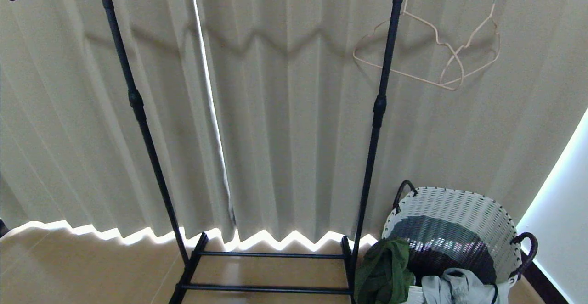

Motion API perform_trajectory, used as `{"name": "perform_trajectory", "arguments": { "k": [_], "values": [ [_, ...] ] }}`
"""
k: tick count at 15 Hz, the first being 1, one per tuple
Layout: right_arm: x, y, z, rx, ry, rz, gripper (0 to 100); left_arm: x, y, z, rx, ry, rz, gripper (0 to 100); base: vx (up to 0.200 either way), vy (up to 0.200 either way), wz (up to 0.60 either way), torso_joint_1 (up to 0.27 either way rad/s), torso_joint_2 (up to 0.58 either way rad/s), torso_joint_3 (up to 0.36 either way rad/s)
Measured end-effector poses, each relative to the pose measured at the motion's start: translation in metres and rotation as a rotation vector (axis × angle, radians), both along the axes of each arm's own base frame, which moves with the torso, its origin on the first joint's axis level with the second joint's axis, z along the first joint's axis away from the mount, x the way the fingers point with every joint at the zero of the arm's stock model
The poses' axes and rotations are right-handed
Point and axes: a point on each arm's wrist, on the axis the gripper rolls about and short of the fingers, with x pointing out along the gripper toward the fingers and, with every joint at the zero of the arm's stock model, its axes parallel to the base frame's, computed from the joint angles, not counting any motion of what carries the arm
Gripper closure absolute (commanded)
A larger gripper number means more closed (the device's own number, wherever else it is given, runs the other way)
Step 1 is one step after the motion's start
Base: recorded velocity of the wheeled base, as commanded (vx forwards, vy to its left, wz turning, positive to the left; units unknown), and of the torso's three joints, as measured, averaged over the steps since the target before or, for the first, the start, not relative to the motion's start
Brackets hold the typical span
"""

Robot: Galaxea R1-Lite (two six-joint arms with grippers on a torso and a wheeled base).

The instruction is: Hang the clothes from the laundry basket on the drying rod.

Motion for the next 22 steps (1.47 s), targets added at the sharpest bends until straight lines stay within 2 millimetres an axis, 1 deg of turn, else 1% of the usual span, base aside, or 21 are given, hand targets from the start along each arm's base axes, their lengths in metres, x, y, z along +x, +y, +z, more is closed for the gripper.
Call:
{"name": "perform_trajectory", "arguments": {
  "k": [2, 5, 13, 16, 17, 19, 22],
  "values": [
    [0.0, 0.0, 0.0, -0.001, -0.001, -0.001, 0, 0.0, 0.0, 0.0, -0.001, 0.0, 0.001, 0, 0.0, 0.0, 0.0, 0.0, 0.0, 0.0],
    [0.0, 0.0, 0.0, -0.001, -0.001, 0.0, 0, 0.0, 0.0, 0.0, -0.001, -0.002, 0.001, 0, 0.2, 0.0, 0.0, -0.001, 0.01, -0.002],
    [0.0, 0.0, 0.001, -0.016, -0.002, -0.006, 0, 0.0, 0.0, 0.0, 0.0, 0.0, 0.0, 0, 0.0, 0.0, 0.0, 0.0, 0.0, 0.0],
    [-0.004, 0.0, 0.017, -0.094, -0.022, 0.01, 0, 0.0, 0.0, 0.0, 0.003, 0.0, -0.007, 0, 0.0, 0.0, 0.0, 0.0, 0.0, 0.0],
    [-0.002, -0.001, 0.02, -0.14, -0.001, 0.018, 0, 0.0, 0.0, 0.0, 0.005, 0.0, -0.008, 0, 0.0, 0.0, 0.0, 0.0, 0.0, 0.0],
    [0.007, -0.001, 0.028, -0.241, 0.091, 0.041, 0, 0.0, 0.0, 0.0, 0.005, 0.0, -0.008, 0, 0.0, 0.0, 0.0, 0.0, 0.0, 0.0],
    [0.035, 0.0, 0.036, -0.412, 0.306, 0.104, 0, 0.0, 0.0, 0.0, 0.005, 0.0, -0.008, 0, 0.0, 0.0, 0.0, 0.0, 0.0, 0.0]
  ]
}}
